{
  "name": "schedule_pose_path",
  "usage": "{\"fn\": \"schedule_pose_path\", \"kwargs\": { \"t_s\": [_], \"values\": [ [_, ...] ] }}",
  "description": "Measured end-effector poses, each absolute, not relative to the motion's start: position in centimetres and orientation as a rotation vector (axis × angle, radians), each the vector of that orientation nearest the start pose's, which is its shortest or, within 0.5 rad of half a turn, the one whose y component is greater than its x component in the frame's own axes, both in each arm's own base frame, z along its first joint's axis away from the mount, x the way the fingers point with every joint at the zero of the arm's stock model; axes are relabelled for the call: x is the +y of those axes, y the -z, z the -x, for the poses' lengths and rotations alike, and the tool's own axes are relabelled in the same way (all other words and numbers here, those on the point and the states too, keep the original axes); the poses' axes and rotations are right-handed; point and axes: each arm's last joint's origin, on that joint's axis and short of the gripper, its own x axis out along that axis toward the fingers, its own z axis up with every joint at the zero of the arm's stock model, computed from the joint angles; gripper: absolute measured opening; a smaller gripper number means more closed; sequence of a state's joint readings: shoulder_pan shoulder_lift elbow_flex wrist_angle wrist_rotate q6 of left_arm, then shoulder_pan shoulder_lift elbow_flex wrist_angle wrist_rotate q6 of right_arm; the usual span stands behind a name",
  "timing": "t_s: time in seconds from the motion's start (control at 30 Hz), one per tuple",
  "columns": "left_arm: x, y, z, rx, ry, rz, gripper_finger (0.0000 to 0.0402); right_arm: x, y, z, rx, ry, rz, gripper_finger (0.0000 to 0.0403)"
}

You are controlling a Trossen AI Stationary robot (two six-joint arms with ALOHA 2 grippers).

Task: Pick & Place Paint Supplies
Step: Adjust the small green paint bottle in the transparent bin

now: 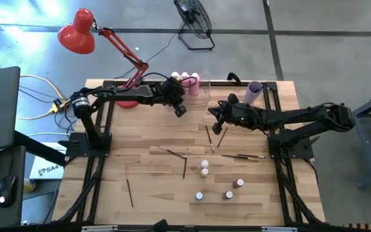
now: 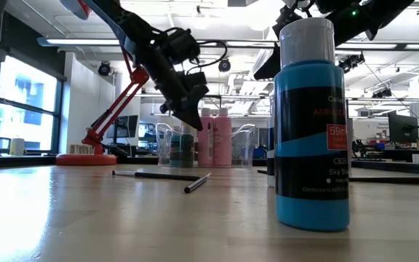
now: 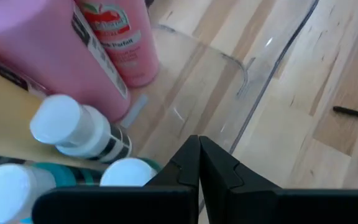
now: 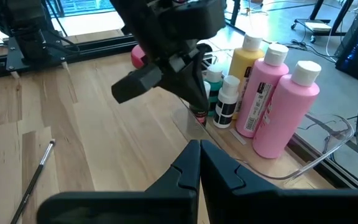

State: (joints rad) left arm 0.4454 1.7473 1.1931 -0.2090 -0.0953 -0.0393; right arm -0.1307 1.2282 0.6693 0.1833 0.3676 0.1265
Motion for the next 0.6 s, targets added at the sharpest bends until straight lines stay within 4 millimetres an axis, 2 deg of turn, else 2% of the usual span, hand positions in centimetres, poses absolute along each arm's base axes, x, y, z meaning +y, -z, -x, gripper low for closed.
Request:
{"fn": "schedule_pose_path", "kwargs": {
  "t_s": [0.6],
  "values": [
    [16.63, -21.34, -33.33, 0.808, -0.670, 0.167, 0.0000, -4.41, -23.83, -25.54, 0.346, 0.516, -0.077, 0.0002]
  ]
}}
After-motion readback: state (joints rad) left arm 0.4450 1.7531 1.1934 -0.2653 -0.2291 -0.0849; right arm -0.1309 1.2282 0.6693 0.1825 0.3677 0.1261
